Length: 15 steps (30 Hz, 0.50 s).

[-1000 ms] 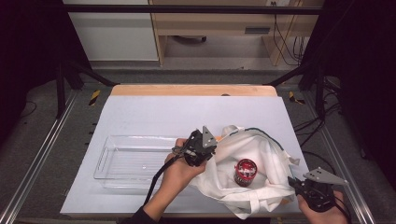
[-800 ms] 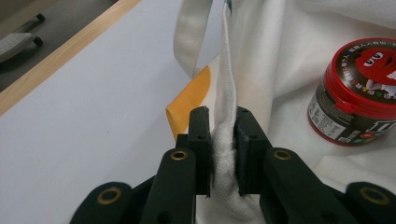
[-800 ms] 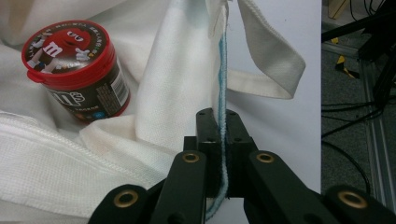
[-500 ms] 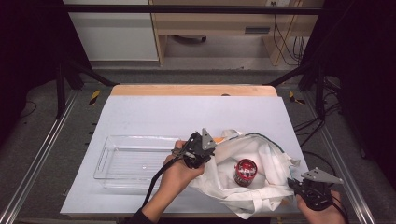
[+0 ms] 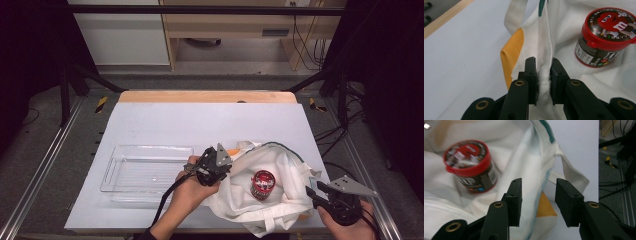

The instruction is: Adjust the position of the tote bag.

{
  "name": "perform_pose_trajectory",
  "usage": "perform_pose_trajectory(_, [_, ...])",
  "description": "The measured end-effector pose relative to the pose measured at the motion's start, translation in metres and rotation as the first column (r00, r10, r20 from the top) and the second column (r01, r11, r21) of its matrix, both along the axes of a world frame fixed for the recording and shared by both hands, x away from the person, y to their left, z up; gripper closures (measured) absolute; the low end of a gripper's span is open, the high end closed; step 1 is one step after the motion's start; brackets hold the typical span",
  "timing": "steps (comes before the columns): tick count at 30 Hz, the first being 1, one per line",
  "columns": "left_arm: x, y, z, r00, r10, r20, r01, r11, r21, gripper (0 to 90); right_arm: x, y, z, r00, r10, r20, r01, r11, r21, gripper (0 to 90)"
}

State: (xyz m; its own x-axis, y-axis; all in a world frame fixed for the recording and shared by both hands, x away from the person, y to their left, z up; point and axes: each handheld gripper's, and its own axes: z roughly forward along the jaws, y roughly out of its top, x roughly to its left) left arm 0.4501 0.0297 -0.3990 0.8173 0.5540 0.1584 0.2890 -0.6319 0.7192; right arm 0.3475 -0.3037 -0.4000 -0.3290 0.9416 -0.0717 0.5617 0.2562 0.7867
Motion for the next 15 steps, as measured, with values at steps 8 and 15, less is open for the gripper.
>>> perform_pose_trajectory(8, [-0.004, -0.001, -0.003, 0.9999, -0.015, 0.0, 0.015, 0.9999, 0.002, 79.1, 0.001, 0.052, 0.023, 0.9833, 0.178, 0.039, -0.178, 0.984, 0.011, 62.0])
perform_pose_trajectory(15, [-0.005, 0.001, -0.003, 0.9999, -0.015, 0.001, 0.015, 0.9998, -0.014, 79.1, 0.013, 0.106, 0.009, 0.9288, 0.368, -0.043, -0.369, 0.929, -0.016, 70.2])
